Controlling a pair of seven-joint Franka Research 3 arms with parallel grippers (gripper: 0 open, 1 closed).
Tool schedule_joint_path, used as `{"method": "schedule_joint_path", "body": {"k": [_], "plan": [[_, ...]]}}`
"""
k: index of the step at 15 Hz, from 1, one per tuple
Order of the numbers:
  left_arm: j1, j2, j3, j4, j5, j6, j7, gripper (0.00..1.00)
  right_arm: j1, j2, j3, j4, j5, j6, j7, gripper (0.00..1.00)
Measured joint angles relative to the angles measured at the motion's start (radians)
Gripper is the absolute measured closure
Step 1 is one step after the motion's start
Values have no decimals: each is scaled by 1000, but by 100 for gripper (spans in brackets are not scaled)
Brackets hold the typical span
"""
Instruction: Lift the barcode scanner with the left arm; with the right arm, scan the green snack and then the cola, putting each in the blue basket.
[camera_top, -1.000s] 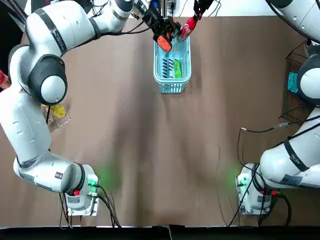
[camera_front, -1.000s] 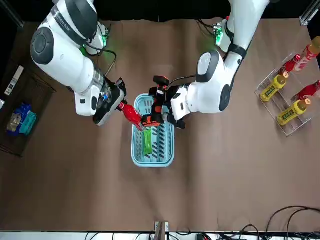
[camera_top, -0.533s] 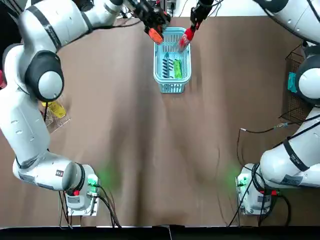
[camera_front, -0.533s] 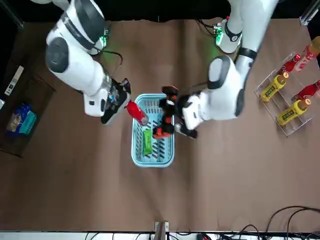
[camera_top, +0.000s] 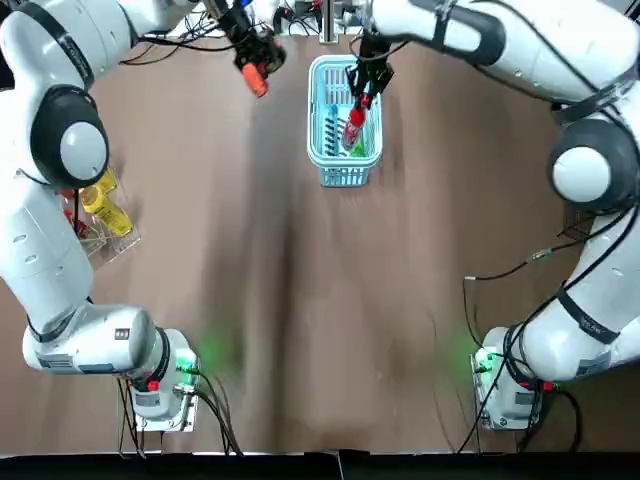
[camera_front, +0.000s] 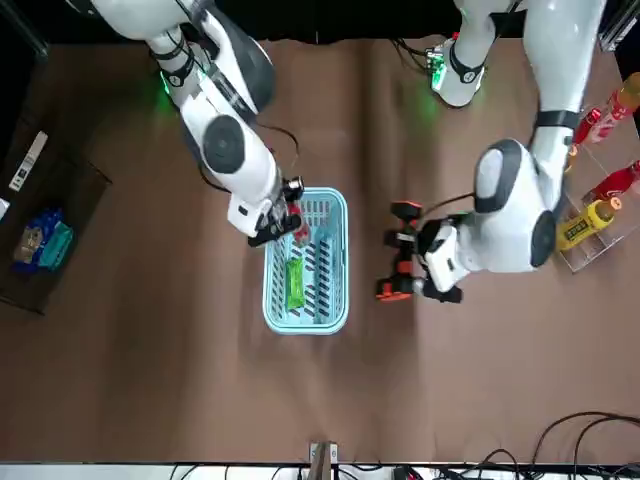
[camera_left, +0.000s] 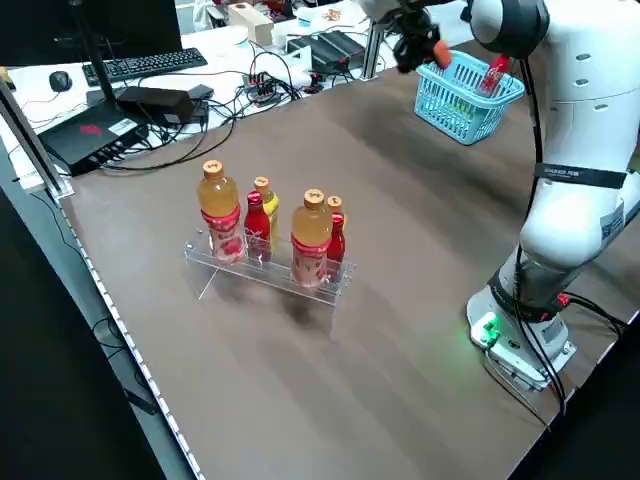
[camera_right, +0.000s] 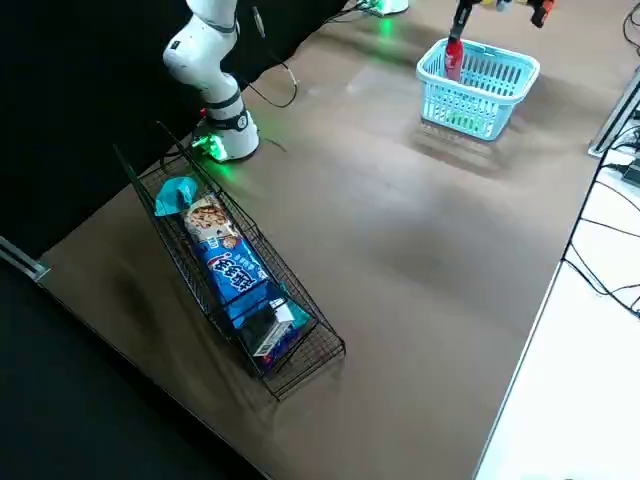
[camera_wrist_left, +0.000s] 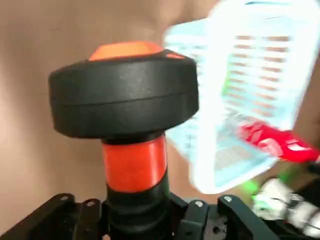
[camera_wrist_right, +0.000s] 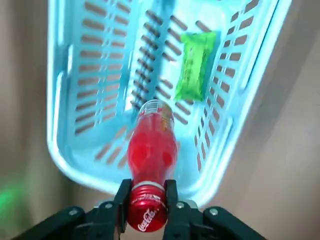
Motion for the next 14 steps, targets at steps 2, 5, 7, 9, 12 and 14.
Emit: {"method": "schedule_joint_path", "body": {"k": [2,5,7,9,12,14], "plan": [[41,10,1,-26,142,-37,0,93,83,27,-86,0,0,74,65,68],[50,59,6,-61,364,-41,-3,93,138,67,-127,1,0,115,107,68],[47,104,14,-63,473,-39,-6,93,144,78,-130,2,0,114,115,68],[46,164,22,-63,556,-27,-7,93,150,86,-131,2,0,108,116,68],[44,196,22,-63,572,4,-7,93,159,100,-131,1,0,105,119,68],[44,206,24,-63,573,29,-7,81,160,111,-131,1,0,105,119,68]]}}
